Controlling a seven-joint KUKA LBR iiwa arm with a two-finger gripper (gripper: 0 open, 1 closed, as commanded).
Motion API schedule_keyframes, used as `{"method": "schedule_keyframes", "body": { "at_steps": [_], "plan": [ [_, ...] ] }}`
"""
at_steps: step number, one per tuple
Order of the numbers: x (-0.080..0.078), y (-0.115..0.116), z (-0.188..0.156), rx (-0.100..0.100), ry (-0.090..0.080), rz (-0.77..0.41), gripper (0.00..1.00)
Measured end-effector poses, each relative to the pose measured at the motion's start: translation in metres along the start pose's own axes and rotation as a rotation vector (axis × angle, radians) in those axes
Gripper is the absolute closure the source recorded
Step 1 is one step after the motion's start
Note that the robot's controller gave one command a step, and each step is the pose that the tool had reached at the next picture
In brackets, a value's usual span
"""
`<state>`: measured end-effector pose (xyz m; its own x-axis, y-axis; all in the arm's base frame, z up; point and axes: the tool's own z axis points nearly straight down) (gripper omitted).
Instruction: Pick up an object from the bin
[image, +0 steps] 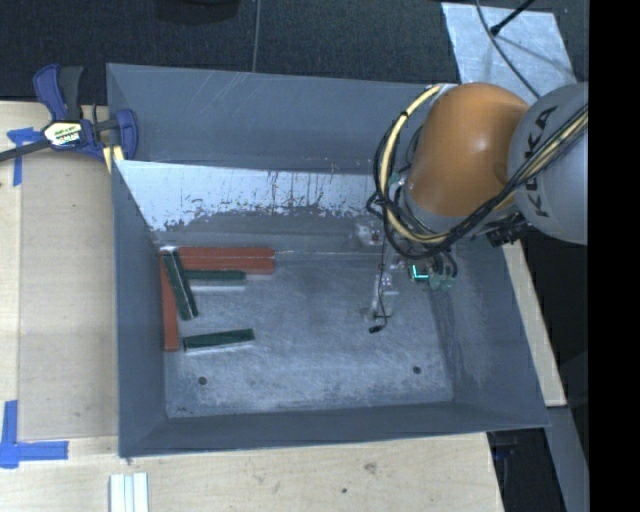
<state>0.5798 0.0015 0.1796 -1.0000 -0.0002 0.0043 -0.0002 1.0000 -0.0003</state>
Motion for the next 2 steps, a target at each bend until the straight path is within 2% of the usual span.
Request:
{"method": "schedule_keyframes", "body": {
  "at_steps": [1, 2],
  "plan": [
    [0.009, 0.081, 0.031, -0.001, -0.007, -0.063, 0.0],
    [0.017, 0.138, 0.112, -0.002, -0.001, -0.181, 0.0]
  ]
}}
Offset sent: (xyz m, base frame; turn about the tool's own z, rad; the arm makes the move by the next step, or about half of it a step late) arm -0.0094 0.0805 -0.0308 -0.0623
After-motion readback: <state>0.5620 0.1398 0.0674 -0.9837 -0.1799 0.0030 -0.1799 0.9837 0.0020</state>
